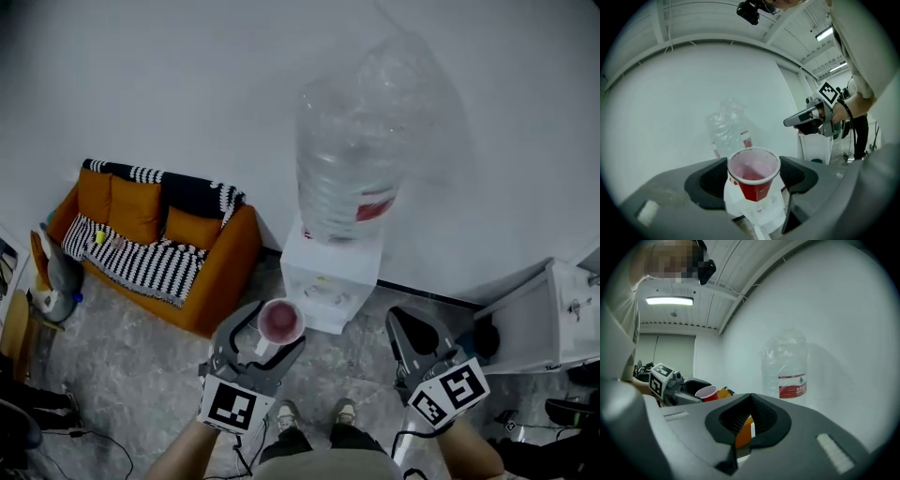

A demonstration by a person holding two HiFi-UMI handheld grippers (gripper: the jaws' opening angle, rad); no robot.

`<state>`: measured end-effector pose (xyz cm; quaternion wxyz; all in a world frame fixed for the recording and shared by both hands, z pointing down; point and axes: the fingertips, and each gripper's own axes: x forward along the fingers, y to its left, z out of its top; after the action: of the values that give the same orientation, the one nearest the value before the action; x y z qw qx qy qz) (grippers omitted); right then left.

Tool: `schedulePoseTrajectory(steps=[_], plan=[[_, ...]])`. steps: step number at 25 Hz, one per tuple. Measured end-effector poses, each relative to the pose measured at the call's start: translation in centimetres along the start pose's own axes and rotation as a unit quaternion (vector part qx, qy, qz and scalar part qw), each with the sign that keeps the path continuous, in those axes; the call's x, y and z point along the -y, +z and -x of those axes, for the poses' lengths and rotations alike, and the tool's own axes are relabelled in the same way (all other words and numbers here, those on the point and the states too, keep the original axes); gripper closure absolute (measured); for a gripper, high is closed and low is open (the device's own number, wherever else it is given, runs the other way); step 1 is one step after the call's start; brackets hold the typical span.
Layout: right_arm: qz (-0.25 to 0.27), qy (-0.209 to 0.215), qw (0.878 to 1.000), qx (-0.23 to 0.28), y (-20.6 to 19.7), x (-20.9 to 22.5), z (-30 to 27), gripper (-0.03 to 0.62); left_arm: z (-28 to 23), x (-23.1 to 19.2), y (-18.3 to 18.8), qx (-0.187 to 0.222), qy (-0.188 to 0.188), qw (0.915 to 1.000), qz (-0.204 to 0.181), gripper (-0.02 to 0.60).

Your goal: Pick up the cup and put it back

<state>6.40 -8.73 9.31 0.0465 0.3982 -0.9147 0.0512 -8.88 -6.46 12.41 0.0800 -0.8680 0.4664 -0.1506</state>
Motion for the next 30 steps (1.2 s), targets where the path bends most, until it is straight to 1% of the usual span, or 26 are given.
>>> schedulePoseTrajectory(steps=[2,4,6,9,12,15,19,24,27,30], plan=[[0.005,0.007,1.000,0.002,1.0,-1.6,0.6,0.591,1.3,-0.2,1.1,0.003,0.001,1.0000,-0.004,0.222],[0.005,0.013,1.000,0.007,1.8,-3.1,1.4,0.591,2.5,-0.2,1.7,0.003,0.001,1.0000,0.002,0.222],[0.003,0.014,1.000,0.014,2.5,-4.0,2.1,0.591,3.4,0.2,2.0,0.004,-0.002,1.0000,0.008,0.222],[0.008,0.012,1.000,0.016,2.9,-5.1,3.3,0.591,4.7,1.0,1.8,0.004,-0.003,1.0000,0.007,0.222],[0.016,0.007,1.000,0.011,2.4,-5.2,3.9,0.591,5.3,1.8,0.9,-0.010,-0.006,0.9999,0.006,0.222],[0.014,-0.005,1.000,0.000,1.5,-4.4,4.2,0.591,5.1,2.5,0.1,-0.018,-0.011,0.9997,0.015,0.222],[0.008,-0.010,1.000,-0.008,0.4,-3.7,3.7,0.591,4.0,3.0,-0.4,-0.014,-0.018,0.9993,0.031,0.222],[-0.007,-0.013,1.000,-0.012,-1.6,-2.4,2.2,0.591,0.9,3.3,-1.5,-0.006,-0.026,0.9986,0.046,0.222],[-0.011,-0.015,1.000,-0.014,-3.2,-1.1,0.9,0.591,-1.8,3.3,-2.8,-0.008,-0.026,0.9988,0.041,0.222],[-0.021,-0.022,0.999,-0.032,-5.5,0.4,0.0,0.591,-4.3,3.9,-4.9,-0.016,-0.032,0.9987,0.036,0.222]])
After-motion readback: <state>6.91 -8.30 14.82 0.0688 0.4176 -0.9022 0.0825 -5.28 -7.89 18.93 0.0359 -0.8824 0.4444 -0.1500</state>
